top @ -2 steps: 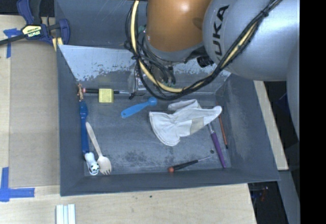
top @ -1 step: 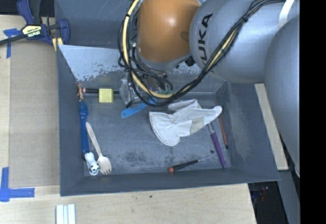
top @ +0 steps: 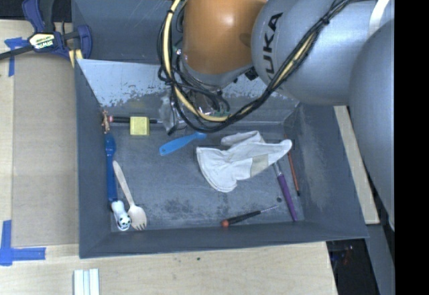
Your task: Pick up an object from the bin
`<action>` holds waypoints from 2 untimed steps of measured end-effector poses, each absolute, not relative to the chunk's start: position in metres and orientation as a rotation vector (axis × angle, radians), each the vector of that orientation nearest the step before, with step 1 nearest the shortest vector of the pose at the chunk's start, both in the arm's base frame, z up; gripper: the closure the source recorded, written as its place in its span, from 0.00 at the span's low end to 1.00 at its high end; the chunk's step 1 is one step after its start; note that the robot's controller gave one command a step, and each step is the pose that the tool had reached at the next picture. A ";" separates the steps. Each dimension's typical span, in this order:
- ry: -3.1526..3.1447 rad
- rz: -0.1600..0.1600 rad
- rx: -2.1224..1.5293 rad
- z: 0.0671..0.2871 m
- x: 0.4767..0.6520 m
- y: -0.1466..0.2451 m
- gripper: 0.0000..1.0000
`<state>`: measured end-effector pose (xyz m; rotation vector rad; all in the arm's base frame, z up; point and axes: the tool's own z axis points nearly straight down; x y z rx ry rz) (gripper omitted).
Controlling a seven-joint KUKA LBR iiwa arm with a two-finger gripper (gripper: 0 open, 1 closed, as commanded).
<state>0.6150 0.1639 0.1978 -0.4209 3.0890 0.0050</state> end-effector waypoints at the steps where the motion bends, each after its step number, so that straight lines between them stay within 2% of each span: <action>1: 3.102 0.005 -0.372 0.163 0.601 0.166 1.00; 2: 3.084 0.005 -0.429 0.159 0.589 0.156 1.00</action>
Offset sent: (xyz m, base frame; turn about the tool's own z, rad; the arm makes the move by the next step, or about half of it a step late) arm -0.0271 -0.0072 -0.0396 -0.0071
